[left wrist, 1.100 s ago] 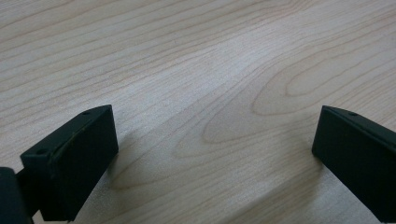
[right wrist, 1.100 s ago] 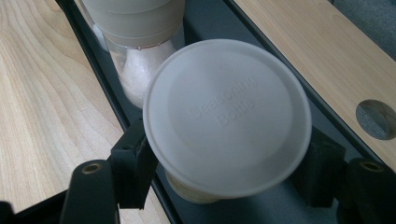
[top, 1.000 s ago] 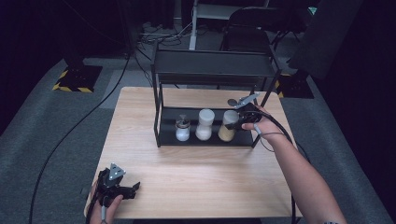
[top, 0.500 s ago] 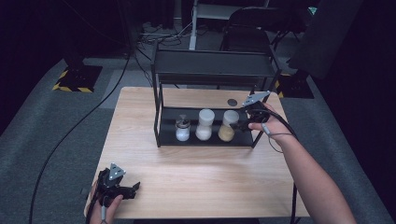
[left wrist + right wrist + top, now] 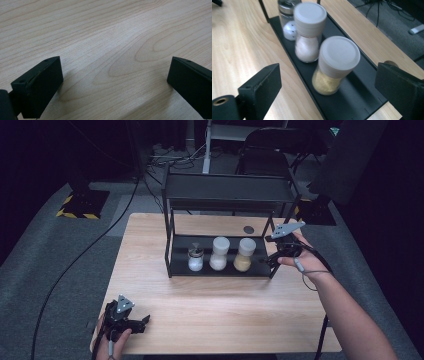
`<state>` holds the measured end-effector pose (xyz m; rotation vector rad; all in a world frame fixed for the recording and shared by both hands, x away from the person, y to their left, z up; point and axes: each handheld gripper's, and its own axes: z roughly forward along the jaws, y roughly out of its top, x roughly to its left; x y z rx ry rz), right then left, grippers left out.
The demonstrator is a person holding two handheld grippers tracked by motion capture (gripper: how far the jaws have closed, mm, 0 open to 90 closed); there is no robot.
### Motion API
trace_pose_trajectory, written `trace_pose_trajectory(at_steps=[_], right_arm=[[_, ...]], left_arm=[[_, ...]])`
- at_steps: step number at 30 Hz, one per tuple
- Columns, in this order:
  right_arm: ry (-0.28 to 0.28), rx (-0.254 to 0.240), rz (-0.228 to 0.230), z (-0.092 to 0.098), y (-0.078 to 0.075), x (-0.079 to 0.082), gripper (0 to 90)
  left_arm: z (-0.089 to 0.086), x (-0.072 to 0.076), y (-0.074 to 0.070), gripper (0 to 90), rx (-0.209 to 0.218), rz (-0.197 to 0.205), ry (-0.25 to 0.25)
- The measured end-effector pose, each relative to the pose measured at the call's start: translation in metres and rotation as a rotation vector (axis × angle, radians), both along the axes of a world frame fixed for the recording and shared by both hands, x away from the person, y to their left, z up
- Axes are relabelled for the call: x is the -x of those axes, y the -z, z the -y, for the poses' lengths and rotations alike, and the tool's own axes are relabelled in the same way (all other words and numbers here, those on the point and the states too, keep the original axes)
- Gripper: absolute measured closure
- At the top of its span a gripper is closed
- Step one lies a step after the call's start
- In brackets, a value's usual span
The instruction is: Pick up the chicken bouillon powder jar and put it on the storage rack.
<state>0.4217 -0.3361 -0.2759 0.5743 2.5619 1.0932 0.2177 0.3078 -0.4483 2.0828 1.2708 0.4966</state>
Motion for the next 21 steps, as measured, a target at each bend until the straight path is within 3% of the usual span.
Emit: trace_pose_trajectory(at_steps=[11, 21], right_arm=[[-0.043, -0.03, 0.034, 0.011, -0.009, 0.035, 6.2], [-0.057, -0.05, 0.018, 0.019, 0.0, 0.058, 6.2]], left_arm=[[0.0, 0.0, 0.0, 0.3, 0.0, 0.001, 0.001], [0.0, 0.0, 0.0, 0.3, 0.0, 0.001, 0.0]])
